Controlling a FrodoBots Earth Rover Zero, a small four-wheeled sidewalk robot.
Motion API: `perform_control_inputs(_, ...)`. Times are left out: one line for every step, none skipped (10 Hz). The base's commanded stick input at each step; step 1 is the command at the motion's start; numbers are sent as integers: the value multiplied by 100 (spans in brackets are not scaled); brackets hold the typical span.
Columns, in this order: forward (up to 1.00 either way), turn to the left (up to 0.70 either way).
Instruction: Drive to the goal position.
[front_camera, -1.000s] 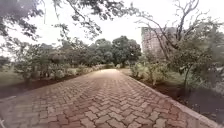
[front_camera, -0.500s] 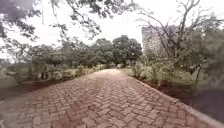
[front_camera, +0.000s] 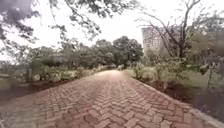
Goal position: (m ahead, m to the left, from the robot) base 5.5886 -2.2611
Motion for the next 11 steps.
perform_control_inputs(70, 0)
perform_control_inputs(70, 0)
perform_control_inputs(70, 0)
perform_control_inputs(70, 0)
perform_control_inputs(70, 0)
perform_control_inputs(70, 0)
perform_control_inputs(70, 0)
perform_control_inputs(70, 0)
perform_control_inputs(70, 0)
perform_control_inputs(70, 0)
perform_control_inputs(70, 0)
